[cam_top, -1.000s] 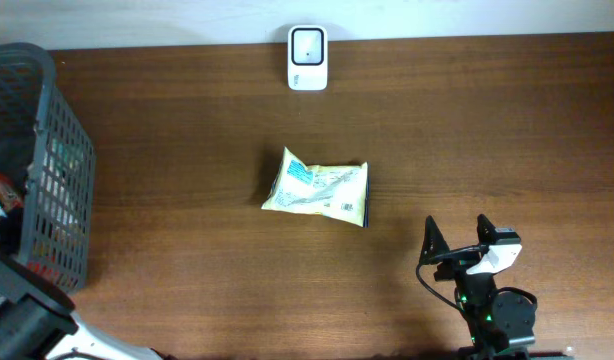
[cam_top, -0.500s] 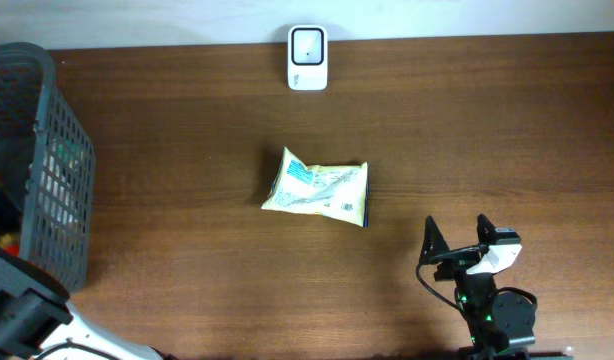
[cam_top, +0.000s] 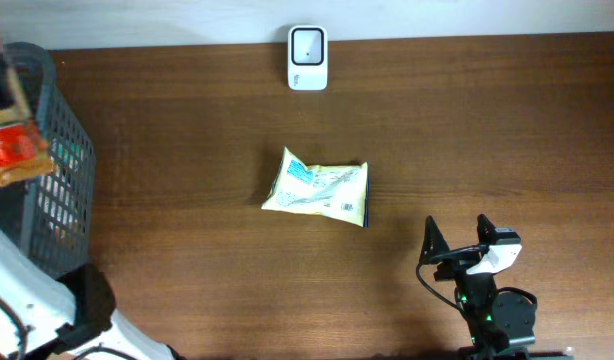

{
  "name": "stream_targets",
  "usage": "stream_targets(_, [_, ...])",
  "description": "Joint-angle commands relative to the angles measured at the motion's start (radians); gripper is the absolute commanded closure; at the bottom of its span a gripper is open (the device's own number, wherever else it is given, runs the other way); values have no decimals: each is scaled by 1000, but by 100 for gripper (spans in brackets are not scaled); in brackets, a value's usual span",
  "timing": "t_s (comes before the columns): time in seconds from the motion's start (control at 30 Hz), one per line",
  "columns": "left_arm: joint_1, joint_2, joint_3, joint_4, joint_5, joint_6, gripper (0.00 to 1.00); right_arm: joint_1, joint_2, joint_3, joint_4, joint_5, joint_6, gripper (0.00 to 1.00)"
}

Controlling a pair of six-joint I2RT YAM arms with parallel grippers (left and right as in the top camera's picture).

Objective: Scan the item barcode
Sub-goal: 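Pull the orange spaghetti pack from the basket with the left gripper onto table, then take the white conditioner tube from the basket with the left gripper, place it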

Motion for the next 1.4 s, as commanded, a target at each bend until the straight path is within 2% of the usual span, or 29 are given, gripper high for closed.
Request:
stream_targets(0.0, [-179, -17, -65, -17, 14, 5, 90, -6, -6, -6, -4, -2, 1, 1])
stream_targets(0.07, [-266, -16, -181, -19, 14, 5, 89, -6, -6, -6, -4, -2, 1, 1])
stream_targets(0.17, [-397, -10, -491, 21, 14, -3, 91, -6, -6, -6, -4, -2, 1, 1])
stream_targets(0.2, [-451, -10, -689, 95, 14, -35, 91, -6, -6, -6, -4, -2, 1, 1])
stream_targets(0.27, [-516, -10, -974, 241, 14, -89, 90, -6, -6, -6, -4, -2, 1, 1])
stream_targets(0.43, [-636, -10, -1419, 603, 14, -179, 88, -6, -6, -6, -4, -2, 1, 1])
stream_targets(0.47, [-659, -10, -1469, 661, 15, -197, 86, -6, -6, -6, -4, -2, 1, 1])
stream_targets(0.5, [-678, -10, -1502, 702, 15, -211, 72, -6, -6, -6, -4, -2, 1, 1])
stream_targets(0.53, [-691, -10, -1508, 715, 15, -211, 43, -6, -6, -6, -4, -2, 1, 1])
stream_targets(0.57, [-698, -10, -1508, 723, 15, -211, 28, -6, -6, -6, -4, -2, 1, 1])
stream_targets(0.6, [-703, -11, -1502, 729, 16, -211, 4, -6, -6, -6, -4, -2, 1, 1])
stream_targets(0.63, [-703, -13, -1486, 721, 24, -211, 1, -6, -6, -6, -4, -2, 1, 1])
stream_targets(0.73, [-691, -85, -1347, 683, -2, -211, 1, -6, -6, -6, -4, -2, 1, 2])
stream_targets(0.83, [-633, -210, -1159, 618, -164, -210, 1, -6, -6, -6, -4, -2, 1, 1])
stream_targets(0.87, [-567, -307, -1052, 603, -247, -113, 1, -6, -6, -6, -4, -2, 1, 1])
stream_targets(0.93, [-497, -393, -1035, 624, -312, 6, 1, -6, -6, -6, -4, -2, 1, 1])
stream_targets(1.0, [-361, -456, -1035, 602, -440, -45, 1, -6, -6, -6, -4, -2, 1, 1])
stream_targets(1.03, [-245, -459, -1036, 593, -560, -165, 1, -6, -6, -6, -4, -2, 1, 1])
stream_targets(1.07, [-191, -454, -1040, 593, -587, -208, 1, -6, -6, -6, -4, -2, 1, 1])
stream_targets(1.17, [50, -371, -1042, 591, -542, -290, 1, -6, -6, -6, -4, -2, 1, 1])
stream_targets(1.23, [121, -295, -1042, 586, -470, -288, 1, -6, -6, -6, -4, -2, 1, 1])
stream_targets(1.37, [172, -106, -1042, 557, -348, -269, 1, -6, -6, -6, -4, -2, 1, 1])
